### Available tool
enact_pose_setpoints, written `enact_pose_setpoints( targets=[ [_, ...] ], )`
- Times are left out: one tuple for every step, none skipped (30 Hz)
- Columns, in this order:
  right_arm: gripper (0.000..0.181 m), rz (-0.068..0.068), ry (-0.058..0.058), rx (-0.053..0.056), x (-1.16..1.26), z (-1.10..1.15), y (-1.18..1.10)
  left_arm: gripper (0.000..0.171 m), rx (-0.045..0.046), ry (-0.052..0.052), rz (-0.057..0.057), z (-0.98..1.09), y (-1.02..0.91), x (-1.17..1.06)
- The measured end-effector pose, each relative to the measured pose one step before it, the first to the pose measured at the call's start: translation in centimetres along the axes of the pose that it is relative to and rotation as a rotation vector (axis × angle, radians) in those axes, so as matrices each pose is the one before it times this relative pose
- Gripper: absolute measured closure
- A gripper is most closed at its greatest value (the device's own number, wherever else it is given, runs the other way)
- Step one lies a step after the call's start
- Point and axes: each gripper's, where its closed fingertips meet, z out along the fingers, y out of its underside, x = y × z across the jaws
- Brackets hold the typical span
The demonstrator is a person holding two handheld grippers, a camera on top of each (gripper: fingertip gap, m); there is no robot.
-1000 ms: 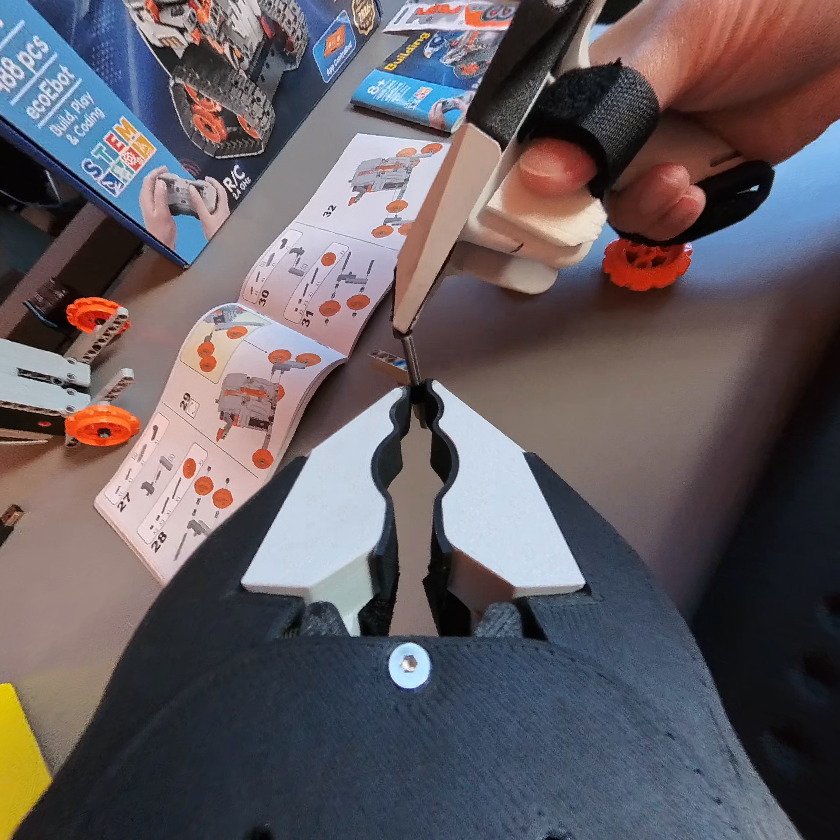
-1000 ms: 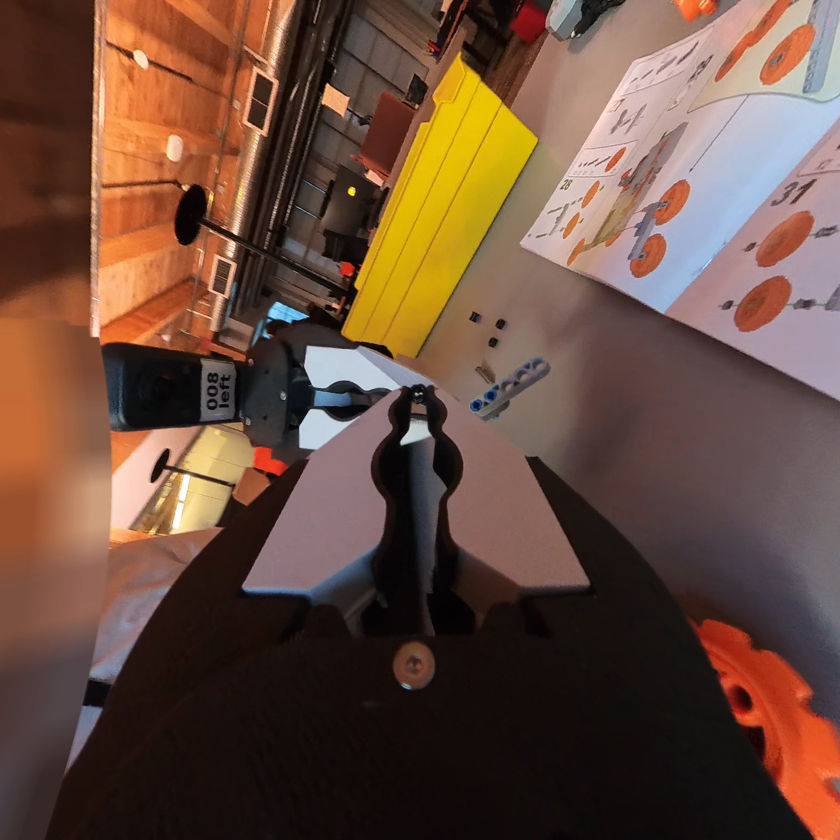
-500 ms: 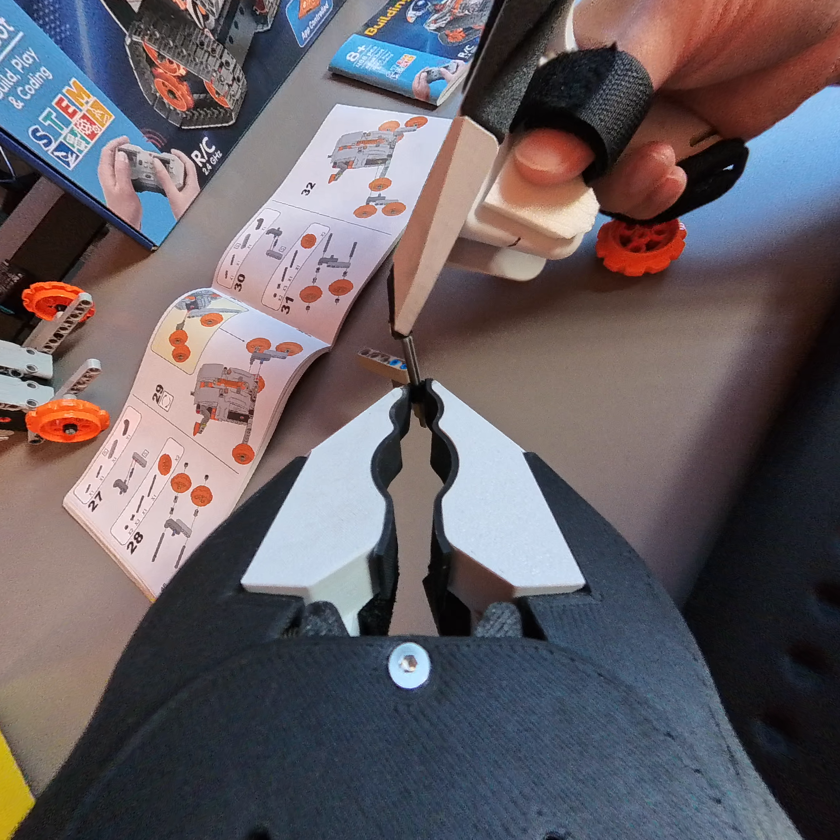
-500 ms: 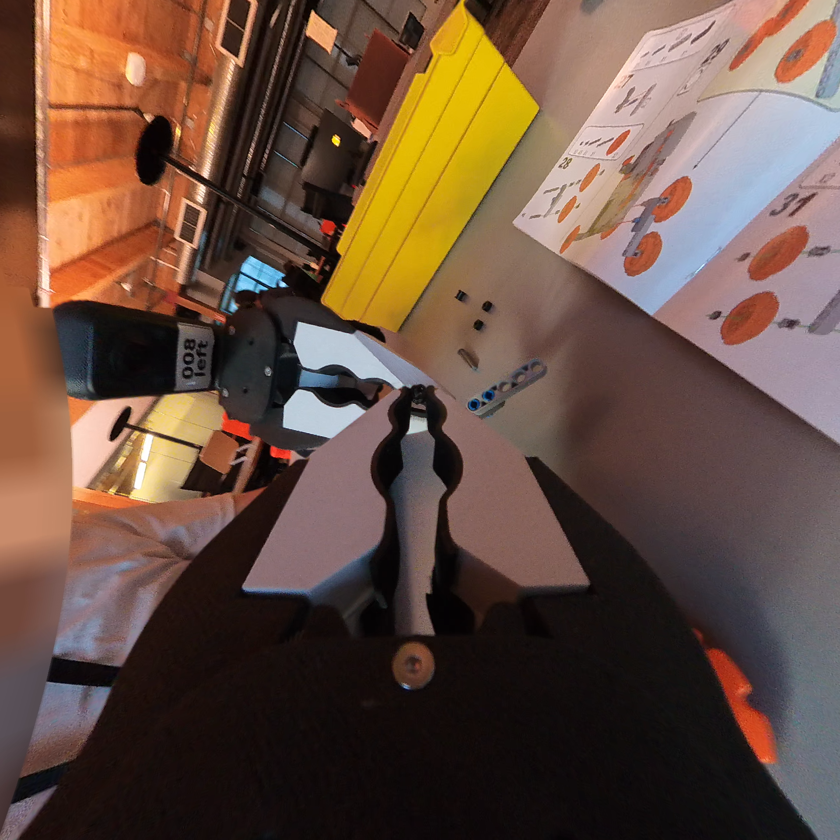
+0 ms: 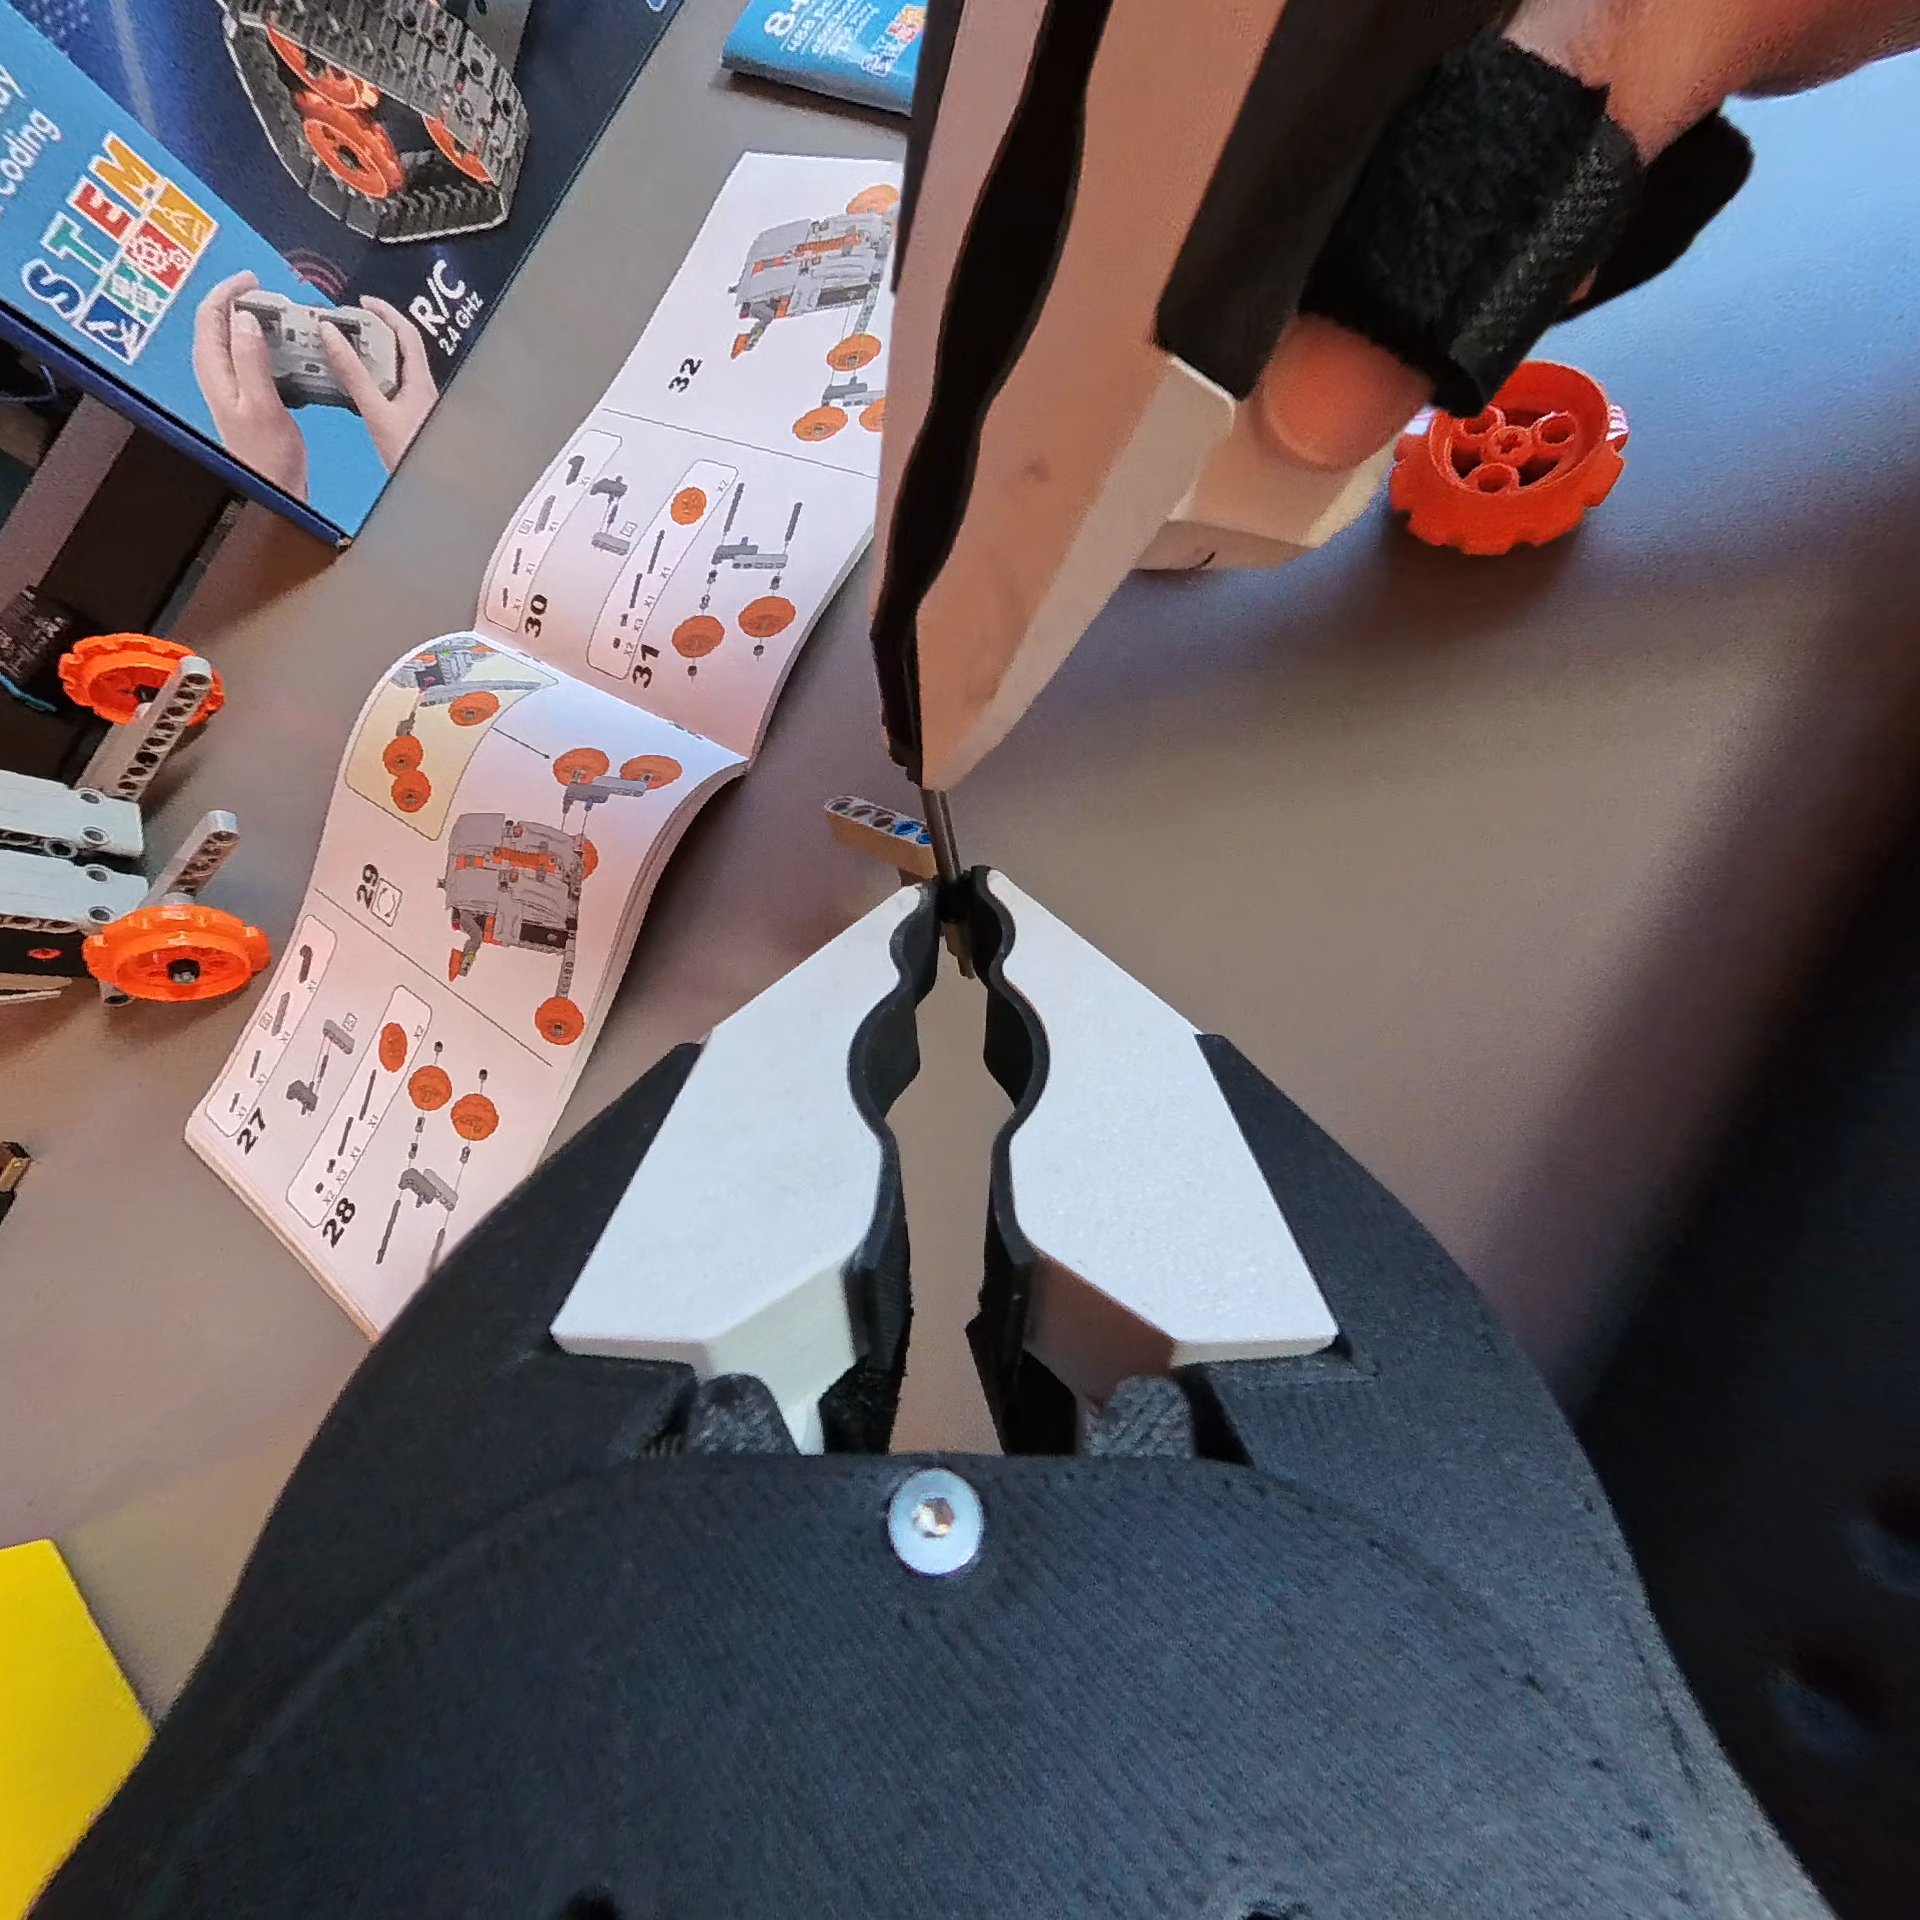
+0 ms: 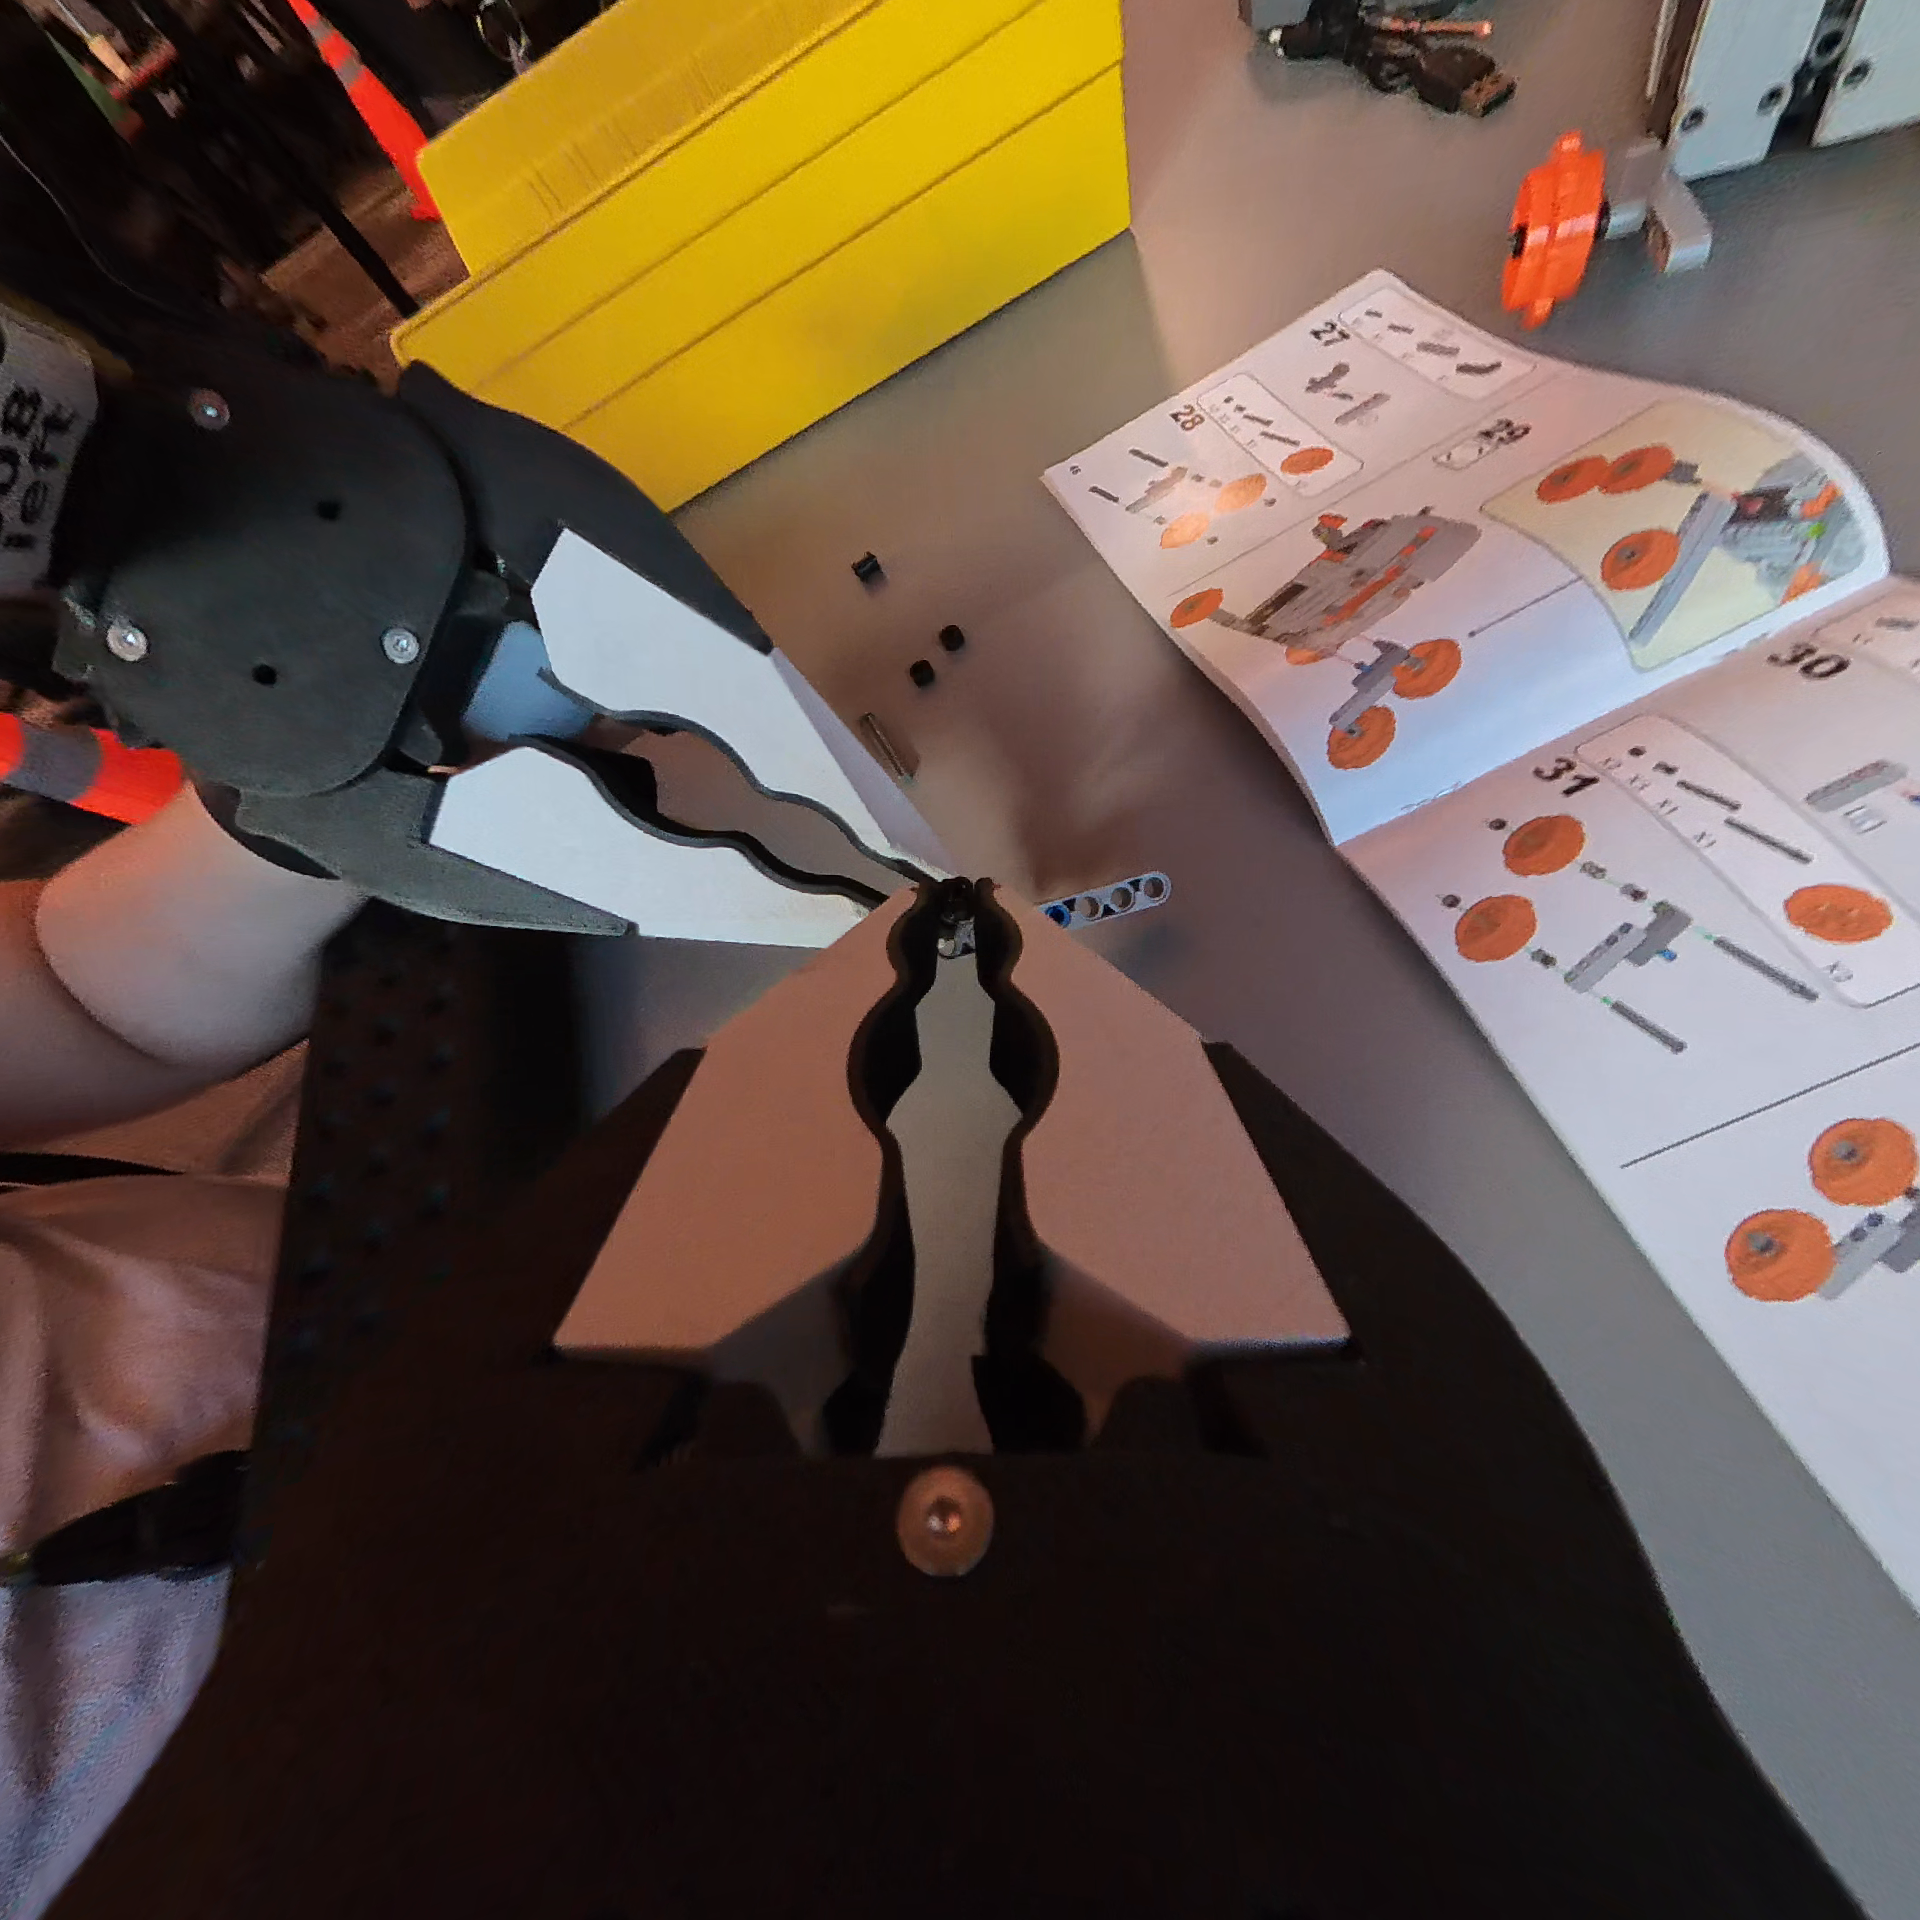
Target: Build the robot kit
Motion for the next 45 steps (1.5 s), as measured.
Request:
enact_pose_setpoints(
  targets=[
    [0.176, -0.0301, -0.0026, 0.0077, -0.159, -0.020, -0.100, 0.169, 0.00444, -0.0014, -0.0004, -0.033, -0.047, -0.013],
    [0.176, -0.0261, 0.0049, 0.0055, -0.006, -0.059, -0.035, 0.169, 0.00584, 0.0001, -0.0027, -0.060, -0.072, -0.016],
    [0.176, -0.0205, -0.0073, 0.0122, -0.157, -0.097, -0.132, 0.169, 0.00900, -0.0011, -0.0012, -0.082, -0.096, -0.029],
    [0.176, -0.0223, -0.0032, 0.0164, -0.098, -0.133, -0.196, 0.169, 0.01363, -0.0036, 0.0004, -0.144, -0.178, -0.041],
    [0.176, -0.0136, -0.0014, 0.0149, -0.040, -0.152, -0.195, 0.169, 0.01475, -0.0061, 0.0014, -0.158, -0.212, -0.072],
    [0.176, -0.0125, -0.0143, 0.0202, -0.234, -0.146, -0.282, 0.169, 0.01504, -0.0074, 0.0041, -0.165, -0.222, -0.060],
    [0.176, -0.0273, -0.0054, 0.0189, -0.139, -0.172, -0.262, 0.169, 0.01699, -0.0099, 0.0078, -0.208, -0.258, -0.073],
    [0.176, -0.0276, 0.0005, 0.0110, -0.021, -0.198, -0.172, 0.169, 0.01761, -0.0100, 0.0116, -0.198, -0.262, -0.054],
    [0.176, -0.0277, -0.0192, 0.0129, -0.309, -0.177, -0.195, 0.169, 0.01642, -0.0045, 0.0155, -0.180, -0.240, 0.065],
    [0.176, -0.0375, -0.0250, 0.0159, -0.411, -0.154, -0.196, 0.169, 0.01643, -0.0061, 0.0231, -0.161, -0.248, 0.088],
    [0.176, -0.0270, 0.0040, 0.0058, 0.045, -0.189, -0.064, 0.169, 0.01270, -0.0176, 0.0275, -0.158, -0.184, -0.052],
    [0.176, -0.0152, -0.0070, 0.0071, -0.098, -0.145, -0.099, 0.169, 0.01034, -0.0101, 0.0264, -0.099, -0.176, 0.074],
    [0.176, -0.0181, -0.0235, 0.0210, -0.382, -0.083, -0.267, 0.169, 0.01207, -0.0038, 0.0220, -0.089, -0.240, 0.149],
    [0.176, -0.0194, -0.0087, 0.0083, -0.135, -0.091, -0.082, 0.169, 0.00798, -0.0097, 0.0177, -0.098, -0.183, 0.013],
    [0.176, -0.0175, -0.0080, -0.0050, -0.095, -0.110, 0.061, 0.169, 0.00503, -0.0018, 0.0102, -0.051, -0.083, 0.052],
    [0.176, -0.0261, -0.0187, -0.0035, -0.305, -0.101, 0.072, 0.169, 0.00824, 0.0104, 0.0023, -0.030, -0.098, 0.193],
    [0.176, -0.0332, -0.0084, -0.0041, -0.162, -0.125, 0.114, 0.169, 0.01019, 0.0084, -0.0002, -0.053, -0.159, 0.165],
    [0.176, -0.0312, -0.0105, 0.0062, -0.209, -0.175, -0.050, 0.169, 0.00938, 0.0068, 0.0026, -0.040, -0.166, 0.152],
    [0.176, -0.0279, -0.0178, 0.0141, -0.318, -0.189, -0.136, 0.169, 0.01486, 0.0057, 0.0072, -0.052, -0.252, 0.170],
    [0.176, -0.0198, -0.0120, 0.0168, -0.182, -0.175, -0.139, 0.169, 0.01345, 0.0028, 0.0073, -0.074, -0.254, 0.127],
    [0.176, 0.0003, -0.0149, 0.0189, -0.130, -0.160, -0.148, 0.169, 0.01244, 0.0005, 0.0042, -0.058, -0.228, 0.074],
    [0.176, 0.0168, -0.0209, 0.0220, -0.135, -0.109, -0.153, 0.169, 0.01231, 0.0021, 0.0014, -0.081, -0.212, 0.050],
    [0.176, 0.0186, -0.0084, 0.0136, 0.094, -0.108, -0.059, 0.169, 0.00927, 0.0031, -0.0040, -0.026, -0.132, 0.014],
    [0.176, 0.0101, -0.0039, -0.0007, 0.115, -0.054, 0.130, 0.169, 0.00216, 0.0057, -0.0084, 0.020, 0.007, 0.015],
    [0.176, 0.0027, -0.0079, -0.0048, -0.023, 0.025, 0.143, 0.169, -0.00391, 0.0081, -0.0056, 0.063, 0.098, 0.061],
    [0.176, -0.0009, -0.0057, -0.0023, -0.056, 0.070, 0.073, 0.169, -0.00373, 0.0070, -0.0017, 0.073, 0.092, 0.078],
    [0.176, -0.0011, -0.0029, 0.0004, -0.033, 0.073, 0.029, 0.169, -0.00379, -0.0003, 0.0035, 0.041, 0.074, 0.022],
    [0.176, 0.0024, -0.0059, 0.0032, -0.046, 0.002, -0.042, 0.169, -0.00102, -0.0036, 0.0069, 0.000, 0.033, -0.008],
    [0.176, 0.0063, -0.0133, 0.0116, -0.161, -0.080, -0.272, 0.169, 0.00471, -0.0010, 0.0023, -0.002, -0.048, 0.018],
    [0.176, 0.0133, -0.0088, 0.0143, -0.108, -0.198, -0.459, 0.169, -0.00036, 0.0025, -0.0009, 0.013, -0.007, 0.045],
    [0.176, 0.0090, -0.0075, -0.0135, -0.174, -0.333, -0.275, 0.169, -0.00479, 0.0001, 0.0005, 0.006, 0.049, -0.013],
    [0.176, 0.0023, -0.0147, -0.0535, -0.408, -0.491, 0.124, 0.169, -0.00743, 0.0009, 0.0010, 0.030, 0.126, -0.005],
    [0.176, -0.0023, -0.0167, -0.0803, -0.514, -0.561, 0.578, 0.169, -0.01225, -0.0018, -0.0003, 0.026, 0.211, -0.049],
    [0.176, -0.0137, 0.0228, -0.1018, 0.109, -0.450, 1.154, 0.169, -0.01280, -0.0076, 0.0002, -0.024, 0.219, -0.154],
    [0.176, -0.0302, 0.0524, -0.1157, 0.675, -0.151, 1.625, 0.169, -0.00851, -0.0136, -0.0011, -0.070, 0.165, -0.264],
    [0.176, -0.0280, 0.0305, -0.1203, 0.416, 0.280, 1.830, 0.169, -0.00973, -0.0140, -0.0051, -0.085, 0.229, -0.325],
    [0.176, -0.0095, 0.0017, -0.1038, 0.016, 0.623, 1.622, 0.169, -0.01262, -0.0125, -0.0094, -0.093, 0.292, -0.379],
    [0.176, 0.0035, -0.0042, -0.0901, -0.052, 0.755, 1.353, 0.169, -0.00996, -0.0096, -0.0140, -0.085, 0.272, -0.381],
    [0.176, 0.0014, 0.0062, -0.0633, 0.066, 0.739, 0.864, 0.169, -0.00726, -0.0054, -0.0209, -0.063, 0.253, -0.330],
    [0.176, -0.0017, -0.0024, -0.0396, -0.107, 0.673, 0.528, 0.169, -0.00543, -0.0024, -0.0213, -0.047, 0.199, -0.259],
    [0.176, 0.0013, -0.0042, -0.0399, -0.134, 0.542, 0.504, 0.169, 0.00154, -0.0018, -0.0139, -0.082, 0.069, -0.172],
    [0.176, -0.0007, -0.0028, 0.0009, -0.067, 0.267, -0.098, 0.169, 0.00608, -0.0012, -0.0079, -0.092, -0.041, -0.087],
    [0.176, 0.0074, -0.0072, 0.0316, -0.040, 0.012, -0.472, 0.169, 0.00422, 0.0001, -0.0051, -0.043, -0.043, -0.025],
    [0.176, 0.0141, -0.0077, 0.0045, 0.041, 0.127, 0.057, 0.169, 0.00034, 0.0026, -0.0010, 0.010, -0.011, 0.046],
    [0.175, 0.0105, -0.0130, 0.0133, -0.002, 0.129, 0.050, 0.169, -0.00295, 0.0021, 0.0030, 0.047, 0.024, 0.078]
  ],
)
